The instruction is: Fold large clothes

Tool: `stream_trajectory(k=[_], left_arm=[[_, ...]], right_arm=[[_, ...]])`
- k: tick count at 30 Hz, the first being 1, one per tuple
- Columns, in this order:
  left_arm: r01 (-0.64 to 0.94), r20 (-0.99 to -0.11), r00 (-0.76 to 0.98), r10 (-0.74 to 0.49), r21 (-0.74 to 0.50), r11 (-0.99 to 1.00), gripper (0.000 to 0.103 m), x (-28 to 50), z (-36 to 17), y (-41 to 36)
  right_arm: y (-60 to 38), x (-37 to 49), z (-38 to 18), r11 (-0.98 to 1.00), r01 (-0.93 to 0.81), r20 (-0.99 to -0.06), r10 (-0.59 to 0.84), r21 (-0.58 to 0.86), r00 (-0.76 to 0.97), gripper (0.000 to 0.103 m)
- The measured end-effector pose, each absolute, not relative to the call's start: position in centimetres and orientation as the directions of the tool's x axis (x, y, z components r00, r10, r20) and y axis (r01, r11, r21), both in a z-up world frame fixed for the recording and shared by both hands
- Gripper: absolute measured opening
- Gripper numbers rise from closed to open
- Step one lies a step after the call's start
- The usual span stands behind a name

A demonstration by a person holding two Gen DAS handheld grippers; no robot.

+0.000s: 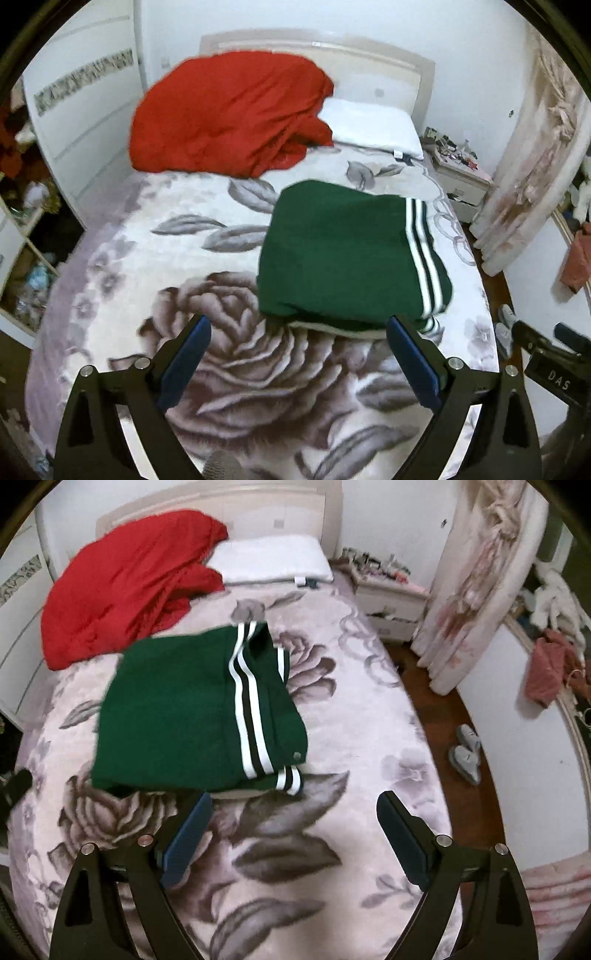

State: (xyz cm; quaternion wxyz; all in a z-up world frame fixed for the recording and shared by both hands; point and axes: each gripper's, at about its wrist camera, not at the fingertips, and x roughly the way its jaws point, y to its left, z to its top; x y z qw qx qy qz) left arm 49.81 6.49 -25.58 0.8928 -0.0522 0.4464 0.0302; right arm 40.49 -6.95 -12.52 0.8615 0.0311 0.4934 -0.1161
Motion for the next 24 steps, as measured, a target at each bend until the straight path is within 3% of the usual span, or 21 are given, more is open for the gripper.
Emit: stream_trajectory(k=[14, 24], left_arm=[[-0.046, -0.689, 0.724, 0.023, -0.015, 0.999, 0.097, 33.2, -9.0, 2.9], [-0.080, -0.640, 0.767, 0.057, -0.007, 0.997, 0.097, 25.6, -3.6, 2.8]], right_arm=[[-5.1, 18.2, 7.7, 0.970, 0.225, -0.750, -0.213, -0.088, 0.626, 0.092], [-4.4, 6.8, 17.1, 0.976, 0.204, -0.667, -0.204, -0.079, 0.716, 0.093]])
